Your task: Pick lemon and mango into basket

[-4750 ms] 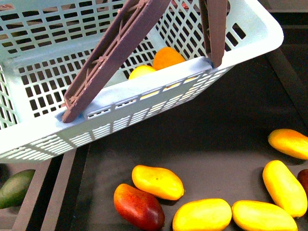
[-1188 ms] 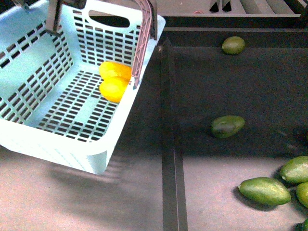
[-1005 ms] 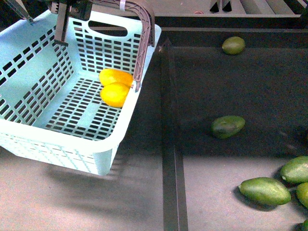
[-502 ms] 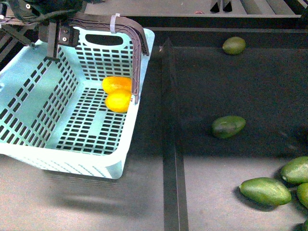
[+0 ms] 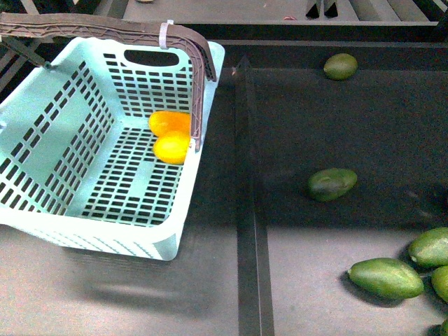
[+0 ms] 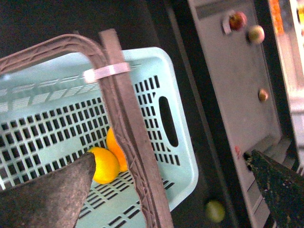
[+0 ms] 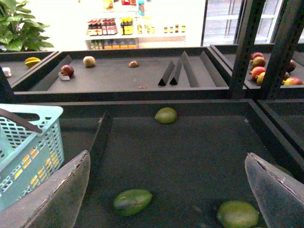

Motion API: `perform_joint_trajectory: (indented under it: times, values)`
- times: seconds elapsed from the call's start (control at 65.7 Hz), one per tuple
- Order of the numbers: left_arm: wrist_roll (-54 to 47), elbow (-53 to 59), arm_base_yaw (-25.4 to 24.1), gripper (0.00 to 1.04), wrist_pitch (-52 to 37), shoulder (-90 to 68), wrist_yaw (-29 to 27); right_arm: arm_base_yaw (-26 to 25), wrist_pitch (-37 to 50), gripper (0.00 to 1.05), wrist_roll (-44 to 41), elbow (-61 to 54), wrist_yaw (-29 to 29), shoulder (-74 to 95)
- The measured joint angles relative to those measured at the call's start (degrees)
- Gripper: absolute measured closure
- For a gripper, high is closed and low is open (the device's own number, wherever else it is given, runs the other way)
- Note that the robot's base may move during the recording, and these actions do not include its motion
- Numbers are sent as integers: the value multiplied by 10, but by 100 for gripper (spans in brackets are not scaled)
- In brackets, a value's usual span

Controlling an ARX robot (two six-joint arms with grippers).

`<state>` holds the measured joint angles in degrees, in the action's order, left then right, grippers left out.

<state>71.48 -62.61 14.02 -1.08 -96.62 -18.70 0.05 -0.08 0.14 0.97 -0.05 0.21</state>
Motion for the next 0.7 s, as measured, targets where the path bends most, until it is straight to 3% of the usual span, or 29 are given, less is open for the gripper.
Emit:
perform_joint_trajectory:
  times: [0.046,0.107,0.198,0.289,0.411,0.624,0.7]
  values:
    - [-139,72,-8,22,-165,7,53,0,0,9,0,0,1,0]
    - [-342,185,-20,36,-369,30,76,0,0,9,0,0,2,0]
    - [-573,282,-39,55,-514,90,92,0,0,9,0,0,2,0]
    - [-660,343,-57,75,-541,143,102,0,0,9,0,0,2,0]
    - [-695,419,-71,101,-546,191,124,0,0,9,0,0,2,0]
    - [-705,515,-98,101,-532,308,145,0,0,9,0,0,2,0]
    - [-707,546,-133,101,-505,364,184,0,0,9,0,0,2,0]
